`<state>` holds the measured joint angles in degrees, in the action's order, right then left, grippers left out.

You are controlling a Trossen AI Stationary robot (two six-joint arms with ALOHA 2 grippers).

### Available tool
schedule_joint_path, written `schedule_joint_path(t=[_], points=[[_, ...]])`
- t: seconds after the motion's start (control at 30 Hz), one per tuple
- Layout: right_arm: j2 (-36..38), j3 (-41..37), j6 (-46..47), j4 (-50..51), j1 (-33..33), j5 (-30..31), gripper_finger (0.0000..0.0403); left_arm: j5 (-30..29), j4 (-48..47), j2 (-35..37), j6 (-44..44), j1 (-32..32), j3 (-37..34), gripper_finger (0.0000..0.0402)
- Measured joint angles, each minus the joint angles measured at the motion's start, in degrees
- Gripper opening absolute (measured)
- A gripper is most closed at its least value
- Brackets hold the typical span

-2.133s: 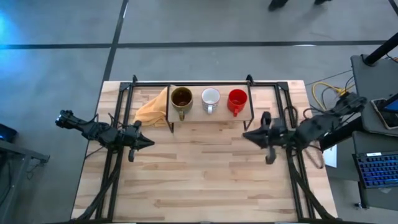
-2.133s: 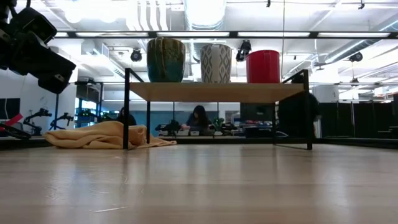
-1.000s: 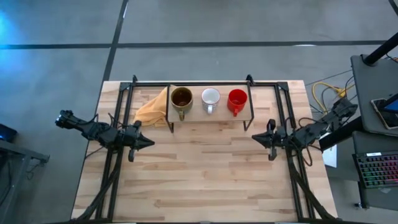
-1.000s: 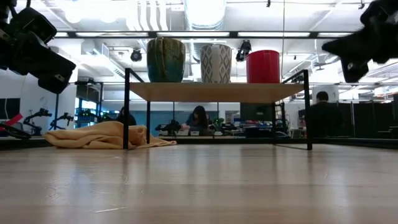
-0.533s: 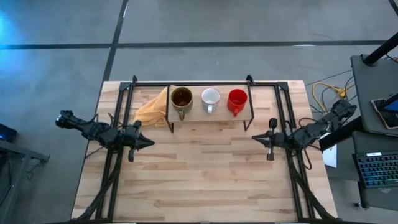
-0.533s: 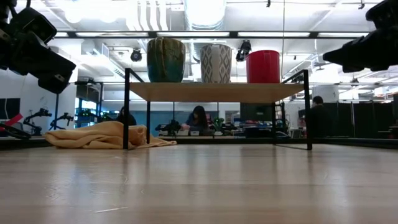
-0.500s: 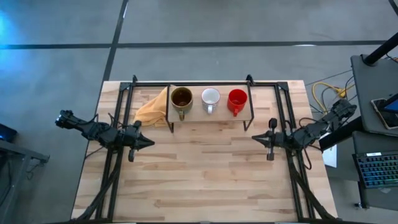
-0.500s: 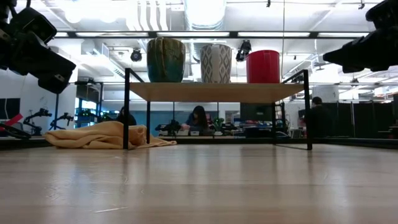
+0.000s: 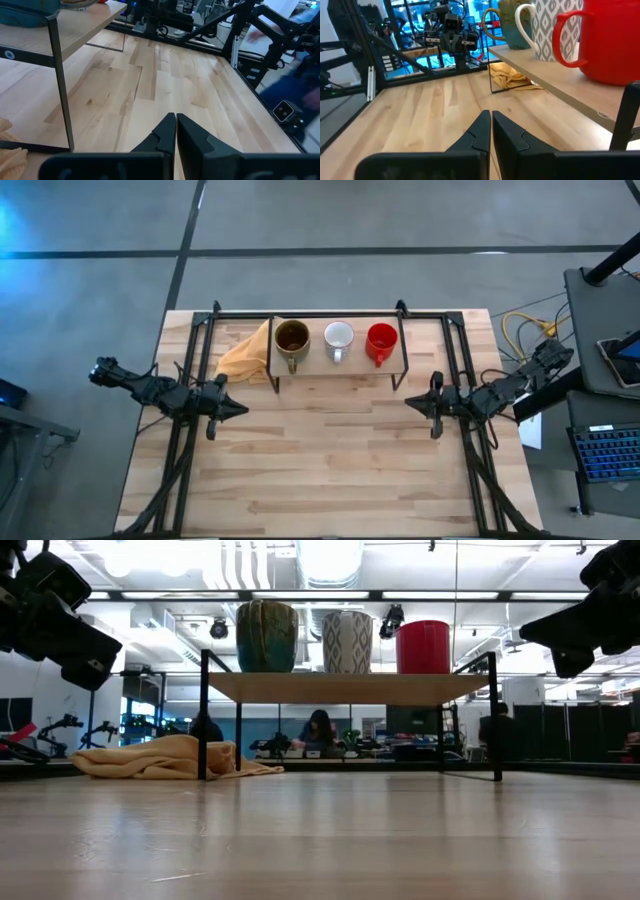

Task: Stack small to large cups/mugs on shelf
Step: Return to Home Position

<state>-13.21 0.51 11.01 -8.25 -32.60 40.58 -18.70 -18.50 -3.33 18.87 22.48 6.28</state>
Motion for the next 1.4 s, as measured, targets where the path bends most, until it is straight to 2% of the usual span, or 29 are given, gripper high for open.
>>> schedule_joint_path(t=[1.4], points=[[0.00, 0.07, -0.50, 0.02, 0.00, -0.02, 0.0011, 0.02, 0.00, 0.00, 0.00, 0.00, 0.00, 0.0000]])
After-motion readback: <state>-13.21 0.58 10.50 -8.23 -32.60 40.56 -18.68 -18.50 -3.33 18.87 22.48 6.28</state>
